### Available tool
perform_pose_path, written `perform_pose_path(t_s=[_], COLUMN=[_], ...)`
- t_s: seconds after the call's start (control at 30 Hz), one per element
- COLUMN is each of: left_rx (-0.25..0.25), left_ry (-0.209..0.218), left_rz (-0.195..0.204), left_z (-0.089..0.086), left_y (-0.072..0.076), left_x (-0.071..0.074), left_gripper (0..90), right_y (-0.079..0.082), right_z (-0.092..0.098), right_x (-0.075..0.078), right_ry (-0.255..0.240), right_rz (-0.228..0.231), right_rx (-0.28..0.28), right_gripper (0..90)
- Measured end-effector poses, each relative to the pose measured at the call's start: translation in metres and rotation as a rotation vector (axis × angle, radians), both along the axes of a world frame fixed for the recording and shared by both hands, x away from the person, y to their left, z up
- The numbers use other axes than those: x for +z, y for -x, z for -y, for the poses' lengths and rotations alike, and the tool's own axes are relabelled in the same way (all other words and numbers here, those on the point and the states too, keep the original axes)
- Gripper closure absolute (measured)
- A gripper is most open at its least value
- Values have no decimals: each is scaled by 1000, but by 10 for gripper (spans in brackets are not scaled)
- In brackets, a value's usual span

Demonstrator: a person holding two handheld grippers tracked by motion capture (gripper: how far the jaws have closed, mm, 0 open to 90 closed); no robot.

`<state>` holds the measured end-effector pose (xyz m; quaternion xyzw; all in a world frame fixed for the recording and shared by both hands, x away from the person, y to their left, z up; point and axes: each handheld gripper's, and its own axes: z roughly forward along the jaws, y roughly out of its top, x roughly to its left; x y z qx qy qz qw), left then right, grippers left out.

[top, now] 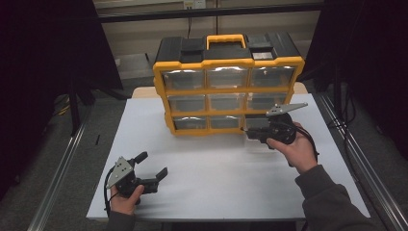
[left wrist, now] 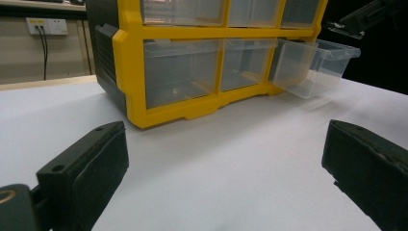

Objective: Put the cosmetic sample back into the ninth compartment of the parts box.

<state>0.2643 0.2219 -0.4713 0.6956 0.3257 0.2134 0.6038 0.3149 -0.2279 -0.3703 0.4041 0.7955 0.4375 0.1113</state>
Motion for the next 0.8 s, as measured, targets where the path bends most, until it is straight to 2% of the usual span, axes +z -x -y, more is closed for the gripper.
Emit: perform_pose_path(t_s=[0.27,0.4,0.8], left_rx=[2,-8,-4], left_ry=[-9,4,2], left_rz=[4,1,2], left_z=[-1,0,-2], left_y=[0,0,1], left_x=[1,0,1], left_gripper=[26,26,26], right_y=[-4,-5,-10], right_z=[2,2,9], right_x=[1,2,0], right_ry=[0,-2,-1], right_rz=[1,4,15], right_rx=[-12,-21,-41], right_gripper=[815,815,815])
